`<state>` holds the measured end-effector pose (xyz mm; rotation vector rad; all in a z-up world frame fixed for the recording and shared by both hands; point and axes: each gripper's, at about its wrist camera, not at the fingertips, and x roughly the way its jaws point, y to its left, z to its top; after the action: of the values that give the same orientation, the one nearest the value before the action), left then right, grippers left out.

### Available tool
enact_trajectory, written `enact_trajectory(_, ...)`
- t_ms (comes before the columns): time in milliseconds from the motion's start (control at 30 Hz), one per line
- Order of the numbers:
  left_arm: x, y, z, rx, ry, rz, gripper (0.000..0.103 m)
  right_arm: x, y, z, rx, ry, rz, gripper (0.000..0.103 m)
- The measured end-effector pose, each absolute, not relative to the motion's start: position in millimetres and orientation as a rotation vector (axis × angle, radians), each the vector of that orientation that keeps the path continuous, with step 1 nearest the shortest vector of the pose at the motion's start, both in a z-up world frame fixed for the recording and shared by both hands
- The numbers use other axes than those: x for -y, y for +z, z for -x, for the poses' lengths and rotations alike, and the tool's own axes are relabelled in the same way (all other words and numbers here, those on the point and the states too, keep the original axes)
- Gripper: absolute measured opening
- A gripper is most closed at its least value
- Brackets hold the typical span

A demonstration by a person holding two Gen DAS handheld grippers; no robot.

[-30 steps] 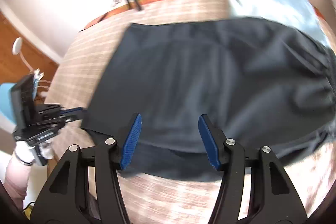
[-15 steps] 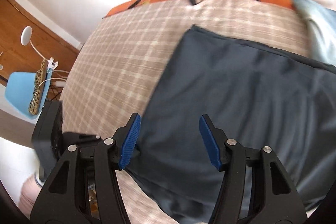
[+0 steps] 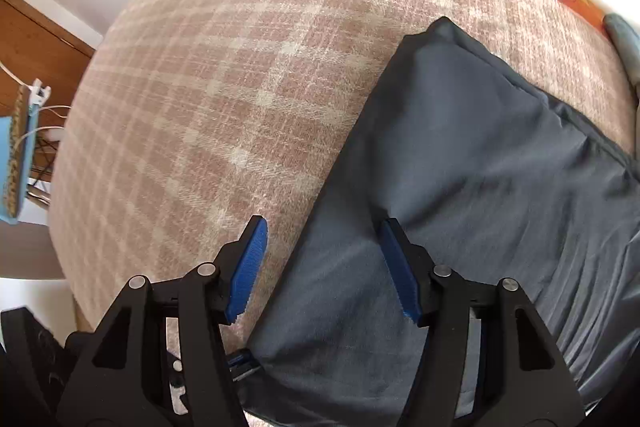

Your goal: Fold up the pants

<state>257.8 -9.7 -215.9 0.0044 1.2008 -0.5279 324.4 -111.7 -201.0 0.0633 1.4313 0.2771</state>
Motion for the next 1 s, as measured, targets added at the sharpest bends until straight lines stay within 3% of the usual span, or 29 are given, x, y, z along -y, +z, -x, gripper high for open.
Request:
enact_trajectory(67,7,-216,-256,-1.192,-0.531,-0.003,0.001,105,-200,-323,-1.427,0.257,-0.022,0.056)
enact_trajectory(100,4,-217,-257,-1.191,-0.531,-0.001,0.001,100,-200,-321,-1.416,0.233,0.034,0.044)
enact_trajectory(167,0,-216,-254,-1.189,-0.528,-0.001,0.001,96,-199,-319,-1.405,0.22,0.077,0.036)
enact_trajectory(233,-1,-215,-251,-1.178,-0.529,-0.019,0.001,101,-198,-319,-1.405,0.225,0.04,0.019)
enact_trajectory(333,0,-215,-244,-1.144,-0.528,-0.027,0.001,115,-198,-318,-1.41,0.242,-0.065,0.007)
enact_trajectory(633,0,-183,-223,-1.129,-0.532,-0.011,0.001,146,-184,-311,-1.356,0.289,-0.188,0.005)
enact_trajectory(1000,-9,-197,-247,-1.196,-0.496,0.03,0.002,183,-161,-307,-1.322,0.332,-0.284,0.005)
